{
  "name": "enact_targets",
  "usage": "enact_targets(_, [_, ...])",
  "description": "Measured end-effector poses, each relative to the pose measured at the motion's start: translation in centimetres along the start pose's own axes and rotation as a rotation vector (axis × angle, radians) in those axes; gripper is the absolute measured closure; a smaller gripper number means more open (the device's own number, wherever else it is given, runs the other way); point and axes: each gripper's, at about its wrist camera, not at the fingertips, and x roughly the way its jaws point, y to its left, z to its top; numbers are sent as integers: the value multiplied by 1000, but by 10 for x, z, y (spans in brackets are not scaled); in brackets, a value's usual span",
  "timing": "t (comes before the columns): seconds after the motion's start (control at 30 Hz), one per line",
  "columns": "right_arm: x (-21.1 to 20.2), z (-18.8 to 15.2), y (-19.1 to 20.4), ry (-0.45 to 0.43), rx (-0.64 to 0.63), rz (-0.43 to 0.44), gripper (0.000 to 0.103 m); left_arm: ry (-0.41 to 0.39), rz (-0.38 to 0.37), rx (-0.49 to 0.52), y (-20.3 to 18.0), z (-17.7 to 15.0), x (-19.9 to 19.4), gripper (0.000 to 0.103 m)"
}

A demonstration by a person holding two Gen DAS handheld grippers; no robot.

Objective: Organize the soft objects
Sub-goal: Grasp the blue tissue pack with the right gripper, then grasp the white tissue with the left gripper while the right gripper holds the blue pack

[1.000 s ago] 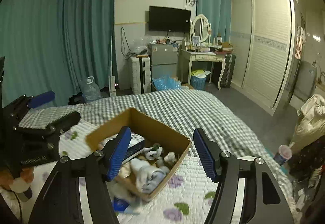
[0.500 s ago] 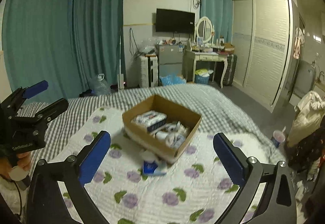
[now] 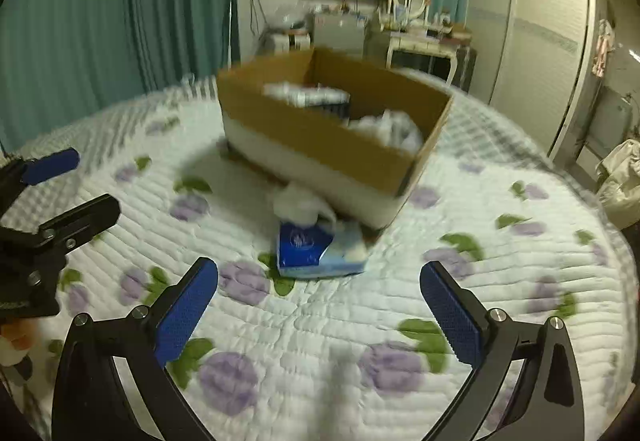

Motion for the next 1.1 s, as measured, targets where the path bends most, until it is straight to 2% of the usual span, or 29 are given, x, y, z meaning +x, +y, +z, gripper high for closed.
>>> enact_targets(0.1, [33,-5,-4,25,44,-26,1,55,9,1,3,-7,22,5])
enact_targets(0.17, [47,-7,-7,33,76,-8,1,65,30,15,4,-11,30,5])
enact_targets(0.33, [75,-4,-9,61,54,-12,2,97,28,-2,7,-17,44,5])
enact_targets(0.43, [84,1,-11,73,52,-11,14,111,42,16,3,-19,47,6])
enact_targets(0.47, [86,1,-12,79,57,6,22,113,41,19,2,-20,49,6])
enact_targets(0.5, [86,0,-13,79,61,31,29,115,39,24,0,-21,48,6])
enact_targets(0.63, [71,-4,-14,51,58,27,30,143,36,37,-11,-21,46,7])
enact_targets(0.73, [49,-5,-24,12,108,33,30,152,-1,26,-20,-15,46,7])
enact_targets(0.8, [35,-4,-34,-11,124,1,30,153,-18,25,-28,-9,49,8])
enact_targets(0.87, [27,-1,-41,-13,126,-33,30,156,-34,36,-40,-2,54,15])
enact_targets(1.0, [21,0,-55,-14,117,-115,30,165,-87,30,-62,12,74,15])
enact_targets(1.07, [21,1,-63,-14,135,-127,30,175,-99,43,-73,17,85,26])
enact_targets(1.1, [21,0,-68,-14,149,-127,30,183,-102,48,-77,18,90,28])
